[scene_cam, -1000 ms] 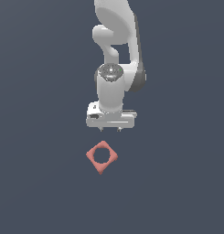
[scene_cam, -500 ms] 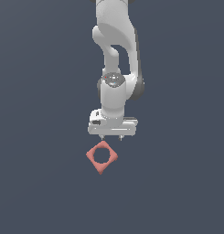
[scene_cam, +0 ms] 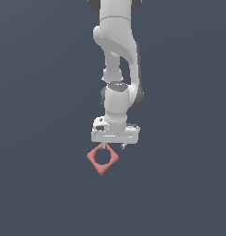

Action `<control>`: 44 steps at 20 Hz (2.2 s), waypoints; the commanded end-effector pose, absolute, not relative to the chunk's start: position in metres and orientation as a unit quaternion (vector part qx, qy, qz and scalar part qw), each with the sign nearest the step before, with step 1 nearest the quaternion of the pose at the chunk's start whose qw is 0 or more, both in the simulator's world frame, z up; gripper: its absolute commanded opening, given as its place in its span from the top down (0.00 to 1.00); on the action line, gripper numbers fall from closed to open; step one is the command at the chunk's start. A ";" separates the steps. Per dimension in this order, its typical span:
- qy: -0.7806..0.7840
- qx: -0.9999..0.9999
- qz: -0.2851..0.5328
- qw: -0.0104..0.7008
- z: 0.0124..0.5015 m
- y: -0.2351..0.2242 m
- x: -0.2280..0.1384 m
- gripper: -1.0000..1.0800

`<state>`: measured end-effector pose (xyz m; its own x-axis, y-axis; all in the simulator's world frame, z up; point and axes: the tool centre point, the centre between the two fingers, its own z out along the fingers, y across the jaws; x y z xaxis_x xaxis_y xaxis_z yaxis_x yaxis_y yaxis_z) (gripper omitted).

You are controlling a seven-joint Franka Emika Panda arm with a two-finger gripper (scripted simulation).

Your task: Pick up the object and move it to a goal position.

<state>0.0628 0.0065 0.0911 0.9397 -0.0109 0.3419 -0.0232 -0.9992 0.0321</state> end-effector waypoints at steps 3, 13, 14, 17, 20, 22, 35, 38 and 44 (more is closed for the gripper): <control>-0.007 0.978 0.209 0.021 0.083 0.009 0.072 0.19; -0.002 0.967 0.255 0.024 0.074 0.013 0.081 0.19; -0.002 0.966 0.257 0.025 0.073 0.014 0.081 0.19; -0.002 0.965 0.262 0.025 0.072 0.014 0.082 0.19; -0.002 0.965 0.261 0.025 0.072 0.014 0.082 0.19; -0.002 0.965 0.261 0.025 0.071 0.014 0.082 0.19; -0.002 0.965 0.262 0.025 0.046 0.013 0.097 0.19; -0.002 0.965 0.262 0.025 0.046 0.013 0.097 1.00; -0.002 0.965 0.262 0.025 0.046 0.013 0.097 1.00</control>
<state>0.0974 0.0121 0.0467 0.8621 0.0095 0.5067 -0.0169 -0.9987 0.0474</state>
